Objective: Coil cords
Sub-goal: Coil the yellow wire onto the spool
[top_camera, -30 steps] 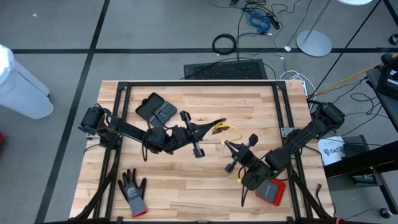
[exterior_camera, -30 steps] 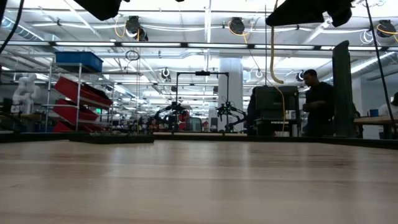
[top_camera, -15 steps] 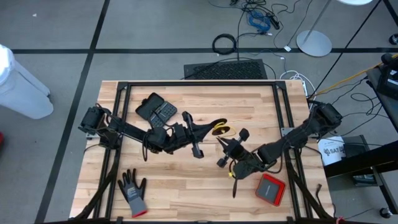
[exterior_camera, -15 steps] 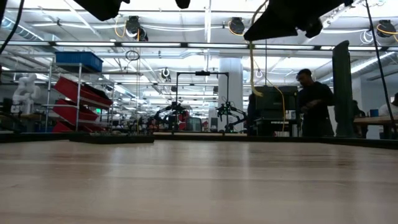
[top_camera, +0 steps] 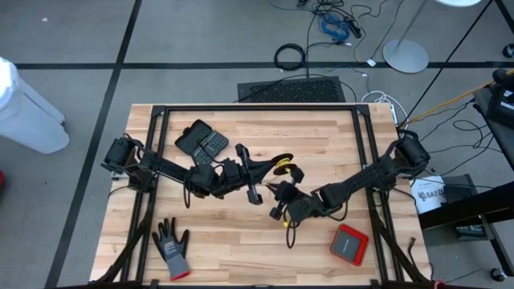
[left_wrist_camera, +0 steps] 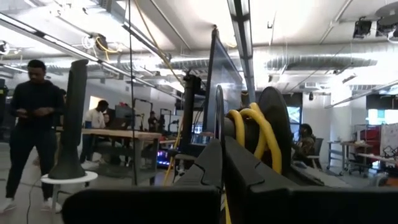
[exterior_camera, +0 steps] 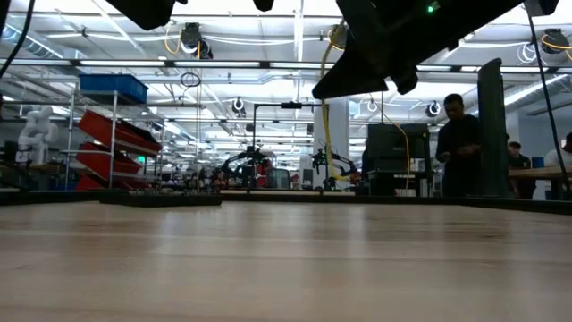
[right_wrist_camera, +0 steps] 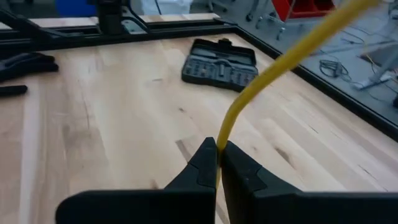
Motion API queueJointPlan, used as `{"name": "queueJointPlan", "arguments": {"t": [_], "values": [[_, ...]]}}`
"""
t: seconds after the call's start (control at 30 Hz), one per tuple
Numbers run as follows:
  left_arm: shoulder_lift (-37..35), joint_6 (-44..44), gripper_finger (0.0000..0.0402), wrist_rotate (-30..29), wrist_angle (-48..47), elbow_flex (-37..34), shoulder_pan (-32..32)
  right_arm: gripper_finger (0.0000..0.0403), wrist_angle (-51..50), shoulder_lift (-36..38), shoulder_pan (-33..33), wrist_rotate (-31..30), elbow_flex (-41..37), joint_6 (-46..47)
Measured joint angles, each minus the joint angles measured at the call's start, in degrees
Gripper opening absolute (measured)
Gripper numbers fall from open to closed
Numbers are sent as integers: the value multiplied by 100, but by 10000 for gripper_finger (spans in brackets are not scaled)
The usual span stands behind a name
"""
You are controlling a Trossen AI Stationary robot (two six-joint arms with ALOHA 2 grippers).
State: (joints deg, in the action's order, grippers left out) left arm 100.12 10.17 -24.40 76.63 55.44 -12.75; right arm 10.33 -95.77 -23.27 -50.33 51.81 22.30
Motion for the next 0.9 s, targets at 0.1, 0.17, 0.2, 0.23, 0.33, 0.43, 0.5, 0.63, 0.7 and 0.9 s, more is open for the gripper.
{"name": "queueJointPlan", "arguments": {"t": [0.1,0.17,0.2,0.23,0.33,0.43,0.5,0.63,0.7,0.9], "values": [[0,231,2,-5,-242,0,0,0,-12,-8,-7,17,116,-152],[0,314,2,-48,-407,0,0,0,-38,43,-42,2,194,-271],[-2,377,2,-94,-501,0,0,0,-47,60,-59,-30,236,-336],[-2,418,2,-139,-602,0,0,0,-46,69,-79,-36,293,-399],[-2,545,2,-182,-740,0,2,0,-283,142,-130,-55,433,-478],[-2,571,2,-182,-795,0,4,0,-668,175,-182,-32,596,-480],[0,662,2,-182,-914,0,4,0,-886,175,-226,-23,732,-480],[0,713,2,-202,-1244,0,15,0,-1451,177,-317,-30,1058,-503],[2,703,2,-213,-1315,1,37,0,-1767,177,-366,-29,1250,-473],[-9,687,2,-215,-1335,9,48,0,-2607,177,-468,-57,1715,-404]]}}
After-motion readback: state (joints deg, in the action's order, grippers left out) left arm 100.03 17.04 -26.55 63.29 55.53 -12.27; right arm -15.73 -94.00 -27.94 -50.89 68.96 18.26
